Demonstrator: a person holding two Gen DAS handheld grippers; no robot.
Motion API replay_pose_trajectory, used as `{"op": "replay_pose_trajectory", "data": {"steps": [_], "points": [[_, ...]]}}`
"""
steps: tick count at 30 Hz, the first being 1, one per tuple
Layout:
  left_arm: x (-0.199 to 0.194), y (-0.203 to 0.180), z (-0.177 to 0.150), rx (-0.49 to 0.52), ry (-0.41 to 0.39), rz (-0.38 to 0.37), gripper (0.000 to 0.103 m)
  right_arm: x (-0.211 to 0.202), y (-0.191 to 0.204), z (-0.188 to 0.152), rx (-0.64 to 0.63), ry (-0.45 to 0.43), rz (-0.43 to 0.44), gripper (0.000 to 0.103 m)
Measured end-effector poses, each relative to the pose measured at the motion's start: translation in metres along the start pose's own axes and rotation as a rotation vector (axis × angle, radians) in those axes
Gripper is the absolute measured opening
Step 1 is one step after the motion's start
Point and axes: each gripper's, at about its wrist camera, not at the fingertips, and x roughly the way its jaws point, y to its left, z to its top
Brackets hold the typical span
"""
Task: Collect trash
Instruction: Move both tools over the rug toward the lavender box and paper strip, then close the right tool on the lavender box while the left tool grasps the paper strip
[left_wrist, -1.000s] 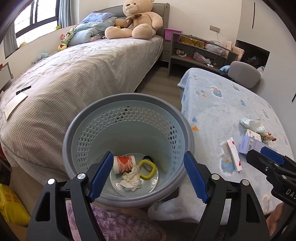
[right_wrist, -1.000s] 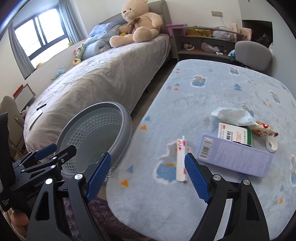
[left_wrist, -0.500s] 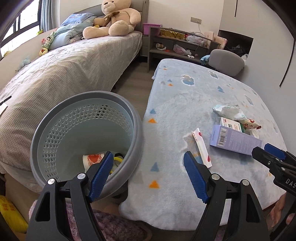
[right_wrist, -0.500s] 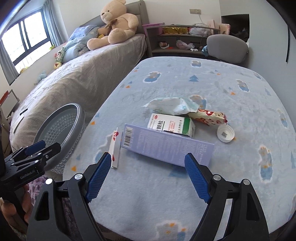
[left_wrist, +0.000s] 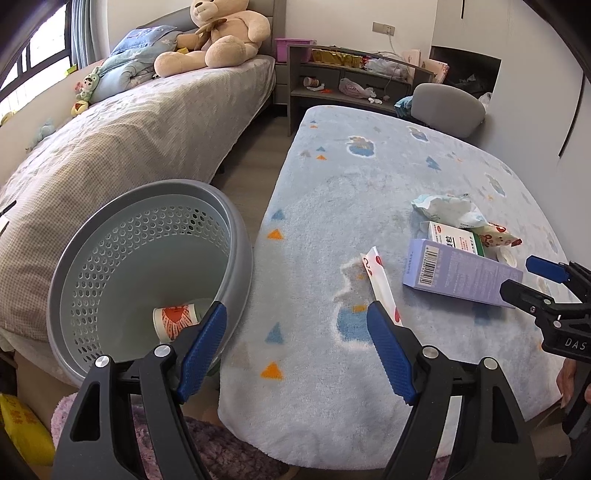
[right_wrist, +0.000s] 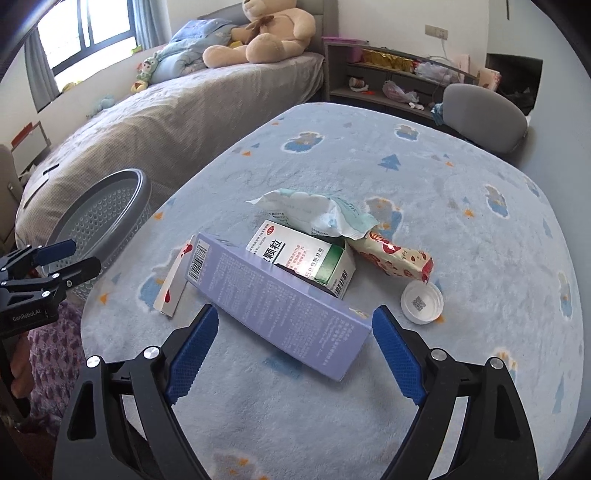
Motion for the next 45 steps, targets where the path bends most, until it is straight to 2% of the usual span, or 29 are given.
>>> {"op": "replay_pose_trajectory", "data": {"steps": [2, 12, 20, 22, 26, 29, 34, 40, 45], "points": [[0.001, -0.002, 0.001, -0.002, 0.001, 0.005, 0.075, 0.004, 0.004, 0.003, -0.049, 0.004, 0.004, 0.088], [0.008, 0.002, 0.006, -0.033, 0.012, 0.043, 0.075, 0.03, 0.037, 0.006, -0.27, 0.034, -0.029, 0.088], [0.009, 0.009, 0.007, -0.051, 0.016, 0.058, 0.075, 0.047, 0.052, 0.003, -0.363, 0.038, -0.102, 0.072], [0.008, 0.01, 0.007, -0.054, 0.016, 0.055, 0.075, 0.046, 0.054, 0.002, -0.368, 0.028, -0.105, 0.067], [0.007, 0.011, 0.006, -0.056, 0.013, 0.052, 0.075, 0.037, 0.053, 0.003, -0.34, 0.01, -0.102, 0.049], [0.005, 0.011, 0.005, -0.06, 0.009, 0.047, 0.075, 0.03, 0.051, 0.004, -0.301, 0.011, -0.094, 0.041], [0.001, 0.011, 0.004, -0.06, -0.001, 0.038, 0.075, 0.023, 0.053, 0.005, -0.255, 0.027, -0.05, 0.04], [-0.003, 0.012, 0.003, -0.07, -0.007, 0.028, 0.075, 0.015, 0.069, -0.006, -0.31, 0.031, -0.041, 0.042], [-0.003, 0.013, 0.002, -0.074, -0.007, 0.027, 0.075, 0.016, 0.066, -0.002, -0.312, 0.041, -0.014, 0.042]]}}
